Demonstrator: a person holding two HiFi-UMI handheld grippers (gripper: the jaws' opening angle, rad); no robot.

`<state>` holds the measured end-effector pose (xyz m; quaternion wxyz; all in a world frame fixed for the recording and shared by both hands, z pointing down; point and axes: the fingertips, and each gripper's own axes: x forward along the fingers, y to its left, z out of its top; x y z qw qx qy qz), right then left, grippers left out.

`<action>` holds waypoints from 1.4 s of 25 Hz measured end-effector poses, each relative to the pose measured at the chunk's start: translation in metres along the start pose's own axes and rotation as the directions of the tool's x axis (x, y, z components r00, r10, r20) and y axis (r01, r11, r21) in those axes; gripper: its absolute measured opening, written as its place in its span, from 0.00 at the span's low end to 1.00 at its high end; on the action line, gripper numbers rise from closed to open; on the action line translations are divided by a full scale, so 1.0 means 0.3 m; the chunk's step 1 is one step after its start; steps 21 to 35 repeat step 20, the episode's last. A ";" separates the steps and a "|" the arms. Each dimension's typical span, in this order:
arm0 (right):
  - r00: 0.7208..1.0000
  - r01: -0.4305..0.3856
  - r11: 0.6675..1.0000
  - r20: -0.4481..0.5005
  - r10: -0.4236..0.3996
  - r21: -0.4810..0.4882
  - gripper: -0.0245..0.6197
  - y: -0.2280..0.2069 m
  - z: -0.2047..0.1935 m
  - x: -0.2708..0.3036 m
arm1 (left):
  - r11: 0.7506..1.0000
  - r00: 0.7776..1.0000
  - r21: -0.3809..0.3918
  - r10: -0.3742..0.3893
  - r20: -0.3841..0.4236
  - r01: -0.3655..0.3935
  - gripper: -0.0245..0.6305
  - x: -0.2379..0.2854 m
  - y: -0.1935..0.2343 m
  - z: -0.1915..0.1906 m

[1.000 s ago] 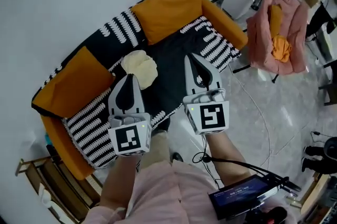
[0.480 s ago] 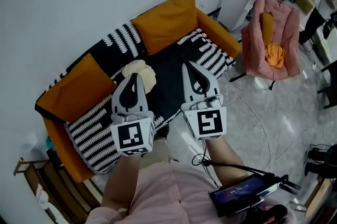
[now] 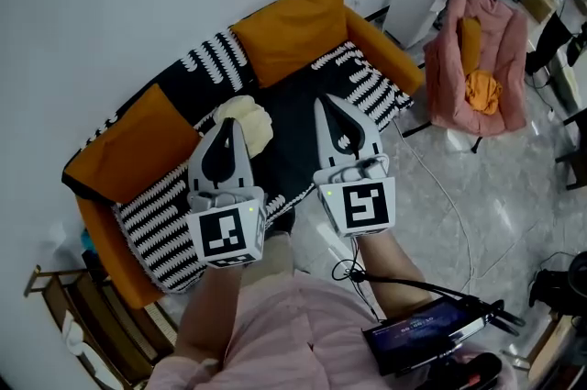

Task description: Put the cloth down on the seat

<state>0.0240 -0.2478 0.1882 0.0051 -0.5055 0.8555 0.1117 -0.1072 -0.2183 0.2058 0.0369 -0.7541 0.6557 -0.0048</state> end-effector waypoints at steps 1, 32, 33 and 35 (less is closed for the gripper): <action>1.000 0.000 1.000 0.000 0.000 -0.001 0.04 -0.005 -0.001 0.000 | 1.000 1.000 0.002 0.000 0.000 0.000 0.07 0.004 -0.005 0.001; 1.000 0.017 1.000 0.004 -0.017 0.012 0.04 -0.039 -0.020 -0.007 | 1.000 1.000 0.029 -0.006 0.007 0.006 0.07 0.012 -0.047 -0.004; 1.000 0.017 1.000 0.004 -0.017 0.012 0.04 -0.039 -0.020 -0.007 | 1.000 1.000 0.029 -0.006 0.007 0.006 0.07 0.012 -0.047 -0.004; 1.000 0.017 1.000 0.004 -0.017 0.012 0.04 -0.039 -0.020 -0.007 | 1.000 1.000 0.029 -0.006 0.007 0.006 0.07 0.012 -0.047 -0.004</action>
